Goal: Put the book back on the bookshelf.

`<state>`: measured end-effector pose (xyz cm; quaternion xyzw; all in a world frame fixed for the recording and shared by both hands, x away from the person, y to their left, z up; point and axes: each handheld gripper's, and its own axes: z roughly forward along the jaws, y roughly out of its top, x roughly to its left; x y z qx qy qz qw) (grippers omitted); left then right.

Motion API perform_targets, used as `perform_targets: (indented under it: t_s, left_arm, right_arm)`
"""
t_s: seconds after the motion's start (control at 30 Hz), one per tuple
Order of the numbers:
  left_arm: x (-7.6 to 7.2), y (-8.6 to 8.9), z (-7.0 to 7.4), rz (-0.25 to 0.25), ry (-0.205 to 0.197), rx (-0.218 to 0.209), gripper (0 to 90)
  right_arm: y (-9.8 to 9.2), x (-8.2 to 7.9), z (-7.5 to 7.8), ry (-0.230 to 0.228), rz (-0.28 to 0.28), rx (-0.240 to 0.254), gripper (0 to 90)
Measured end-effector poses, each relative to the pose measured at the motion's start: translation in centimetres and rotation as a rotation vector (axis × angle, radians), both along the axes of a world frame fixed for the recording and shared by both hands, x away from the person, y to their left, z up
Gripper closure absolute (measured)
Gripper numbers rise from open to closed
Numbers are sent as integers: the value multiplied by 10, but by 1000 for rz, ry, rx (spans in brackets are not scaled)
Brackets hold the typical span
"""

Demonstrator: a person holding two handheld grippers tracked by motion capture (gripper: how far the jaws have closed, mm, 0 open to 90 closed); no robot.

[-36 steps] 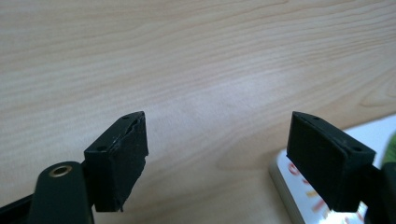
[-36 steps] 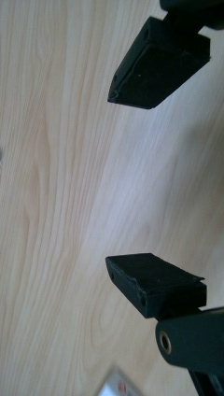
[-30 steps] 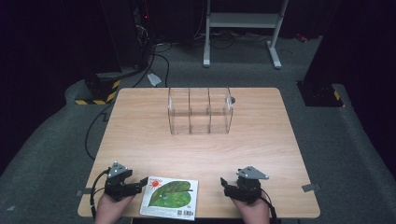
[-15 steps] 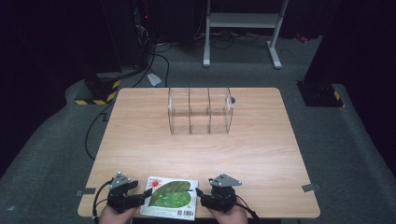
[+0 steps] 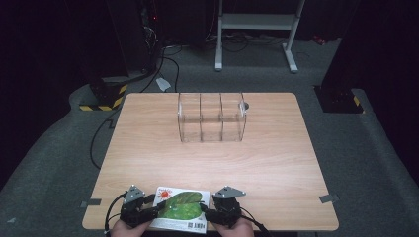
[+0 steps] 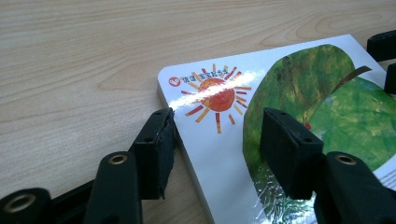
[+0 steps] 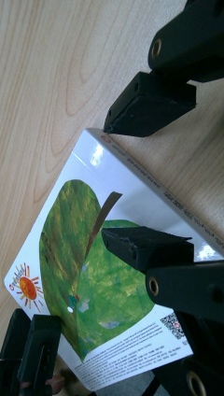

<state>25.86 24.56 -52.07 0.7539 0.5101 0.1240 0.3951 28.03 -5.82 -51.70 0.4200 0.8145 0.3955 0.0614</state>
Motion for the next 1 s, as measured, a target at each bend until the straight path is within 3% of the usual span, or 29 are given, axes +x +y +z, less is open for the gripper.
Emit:
perform_targets:
  t_s: [0.17,0.47,0.73,1.0]
  left_arm:
    - [-1,1,0,13,-6,-7,503]
    - [-1,-1,-1,27,-39,2,558]
    - [0,-7,0,19,-90,64,611]
    - [10,-12,-2,26,-98,39,627]
  right_arm:
    - [0,1,0,24,-3,13,459]
    - [7,-2,1,-28,-10,-20,475]
    - [7,0,2,-41,-18,-39,486]
    - [3,10,3,-61,-42,-52,493]
